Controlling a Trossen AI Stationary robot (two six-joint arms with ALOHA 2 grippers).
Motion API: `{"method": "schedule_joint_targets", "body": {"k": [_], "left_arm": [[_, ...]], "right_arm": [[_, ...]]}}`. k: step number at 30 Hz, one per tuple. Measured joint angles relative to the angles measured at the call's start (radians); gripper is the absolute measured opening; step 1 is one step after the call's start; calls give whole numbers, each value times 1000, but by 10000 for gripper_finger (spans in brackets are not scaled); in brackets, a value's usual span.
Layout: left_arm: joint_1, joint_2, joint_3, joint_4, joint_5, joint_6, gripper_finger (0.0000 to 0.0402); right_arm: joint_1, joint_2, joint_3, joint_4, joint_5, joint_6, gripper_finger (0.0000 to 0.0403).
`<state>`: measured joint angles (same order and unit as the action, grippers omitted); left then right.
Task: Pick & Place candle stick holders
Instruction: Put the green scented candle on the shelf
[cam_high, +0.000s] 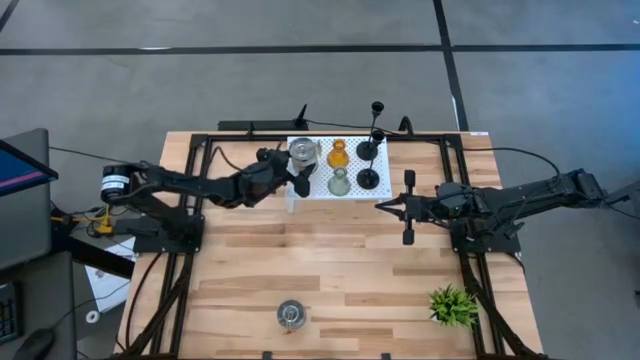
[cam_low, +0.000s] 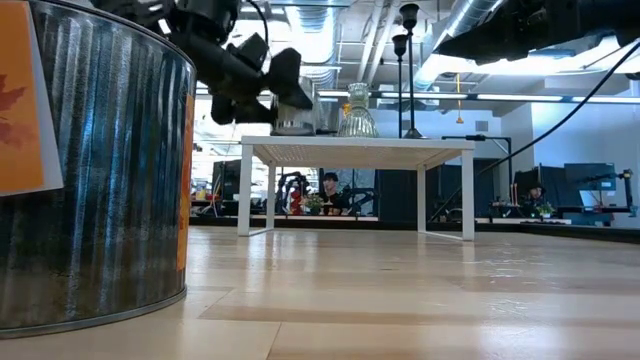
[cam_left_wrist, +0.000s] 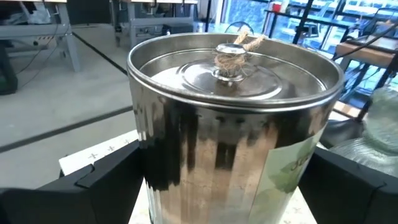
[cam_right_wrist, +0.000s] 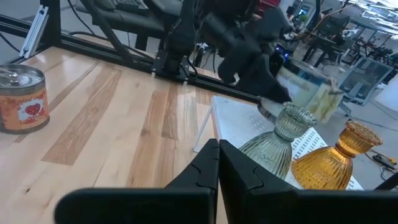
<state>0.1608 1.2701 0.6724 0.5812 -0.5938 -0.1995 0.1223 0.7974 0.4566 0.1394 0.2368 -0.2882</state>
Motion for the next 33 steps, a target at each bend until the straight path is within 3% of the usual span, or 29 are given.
{"method": "schedule_joint_targets", "body": {"k": [10, 33], "left_arm": [[33, 106, 1, 132, -7, 0, 366], [56, 120, 1, 146, -15, -1, 366]], "right_arm": [[0, 0, 0, 4, 0, 0, 0], [0, 0, 0, 20, 0, -28, 0]]}}
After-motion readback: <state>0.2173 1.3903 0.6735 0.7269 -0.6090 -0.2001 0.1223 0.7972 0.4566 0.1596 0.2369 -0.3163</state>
